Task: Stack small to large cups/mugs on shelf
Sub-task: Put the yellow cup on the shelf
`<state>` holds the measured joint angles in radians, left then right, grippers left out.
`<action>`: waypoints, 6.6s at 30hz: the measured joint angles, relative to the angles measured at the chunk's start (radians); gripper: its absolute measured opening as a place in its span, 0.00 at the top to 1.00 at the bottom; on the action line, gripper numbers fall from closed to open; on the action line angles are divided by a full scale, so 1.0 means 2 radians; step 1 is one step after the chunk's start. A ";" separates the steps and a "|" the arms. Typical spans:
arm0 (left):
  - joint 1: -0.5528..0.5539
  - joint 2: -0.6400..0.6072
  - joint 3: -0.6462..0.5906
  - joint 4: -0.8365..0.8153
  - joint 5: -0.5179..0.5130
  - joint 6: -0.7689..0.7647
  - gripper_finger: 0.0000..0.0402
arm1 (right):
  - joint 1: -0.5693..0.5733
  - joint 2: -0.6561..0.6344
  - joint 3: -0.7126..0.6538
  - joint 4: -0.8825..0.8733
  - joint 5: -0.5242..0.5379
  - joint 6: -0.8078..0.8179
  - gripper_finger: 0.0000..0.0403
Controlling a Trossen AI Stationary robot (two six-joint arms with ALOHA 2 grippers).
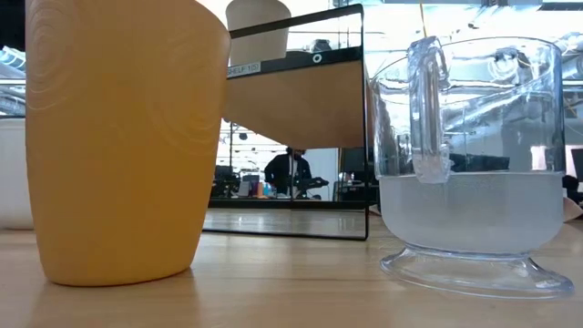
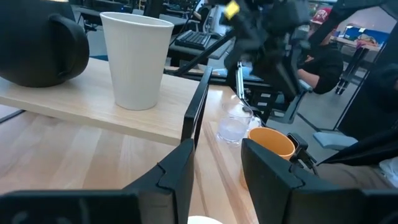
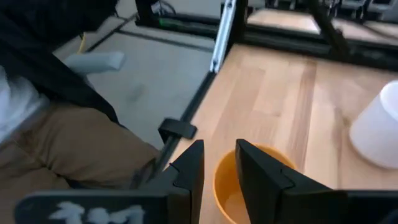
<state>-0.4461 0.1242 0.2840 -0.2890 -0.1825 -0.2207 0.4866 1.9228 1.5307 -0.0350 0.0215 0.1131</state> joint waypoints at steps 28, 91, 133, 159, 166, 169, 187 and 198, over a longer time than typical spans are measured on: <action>0.000 0.001 -0.067 0.065 0.000 -0.034 0.67 | -0.018 0.044 0.000 0.023 -0.026 -0.011 0.45; 0.000 0.001 -0.067 0.064 0.013 -0.039 0.67 | -0.006 0.044 -0.001 -0.015 -0.021 -0.012 0.48; 0.000 0.001 -0.067 0.067 0.013 -0.038 0.67 | -0.003 0.098 -0.001 0.057 -0.024 -0.013 0.49; 0.000 0.001 -0.067 0.067 0.013 -0.041 0.67 | -0.001 0.098 -0.001 0.069 -0.024 -0.013 0.60; 0.000 0.001 -0.067 0.068 0.014 -0.049 0.67 | 0.000 0.098 -0.001 0.073 -0.024 -0.013 0.60; 0.000 0.001 -0.067 0.067 0.014 -0.052 0.67 | 0.002 0.098 0.000 0.088 -0.024 -0.007 0.60; 0.000 0.001 -0.067 0.068 0.014 -0.053 0.67 | 0.044 0.129 0.000 0.147 0.106 -0.057 0.42; -0.001 0.001 -0.067 0.069 0.014 -0.064 0.67 | 0.044 0.139 0.000 0.178 0.105 -0.049 0.44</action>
<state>-0.4473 0.1265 0.1501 -0.1516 -0.1551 -0.3496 0.5755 2.2004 1.5303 0.3220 0.2321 0.0141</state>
